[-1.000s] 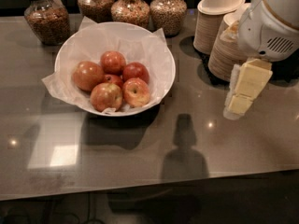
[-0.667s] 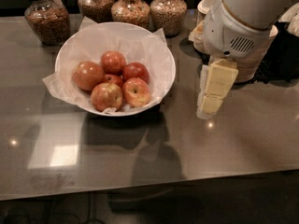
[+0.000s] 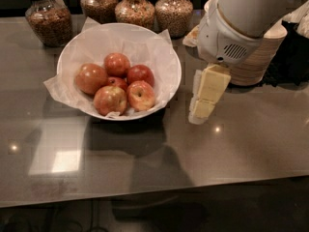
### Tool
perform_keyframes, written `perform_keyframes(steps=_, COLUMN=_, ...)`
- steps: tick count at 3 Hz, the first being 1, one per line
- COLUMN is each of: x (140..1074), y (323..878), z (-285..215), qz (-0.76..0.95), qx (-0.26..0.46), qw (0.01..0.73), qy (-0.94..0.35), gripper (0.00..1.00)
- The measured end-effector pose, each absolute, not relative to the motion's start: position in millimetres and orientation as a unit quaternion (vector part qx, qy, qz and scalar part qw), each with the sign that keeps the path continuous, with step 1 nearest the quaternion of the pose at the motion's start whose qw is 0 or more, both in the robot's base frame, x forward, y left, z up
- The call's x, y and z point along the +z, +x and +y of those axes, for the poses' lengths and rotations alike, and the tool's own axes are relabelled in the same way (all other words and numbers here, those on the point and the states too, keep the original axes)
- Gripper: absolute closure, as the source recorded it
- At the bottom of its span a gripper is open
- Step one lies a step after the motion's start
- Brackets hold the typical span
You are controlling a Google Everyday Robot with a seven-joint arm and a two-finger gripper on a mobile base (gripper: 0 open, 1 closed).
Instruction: Pick apple from white bowl
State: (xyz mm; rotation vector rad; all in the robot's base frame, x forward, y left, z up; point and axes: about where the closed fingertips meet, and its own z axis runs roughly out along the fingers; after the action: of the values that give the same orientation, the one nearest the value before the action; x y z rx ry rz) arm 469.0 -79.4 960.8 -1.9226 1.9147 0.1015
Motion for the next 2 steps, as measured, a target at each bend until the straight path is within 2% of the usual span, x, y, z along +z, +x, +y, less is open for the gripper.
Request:
perform_keyframes(steps=1, x=950.9, y=482.4, z=-31.7, qz=0.660, qx=0.076, qw=0.240, qy=-0.708, gripper=0.00)
perform_keyframes(steps=2, x=947.8, y=491.6, z=-3.5, qz=0.642, qx=0.107, qw=0.261, qy=-0.713, gripper=0.18)
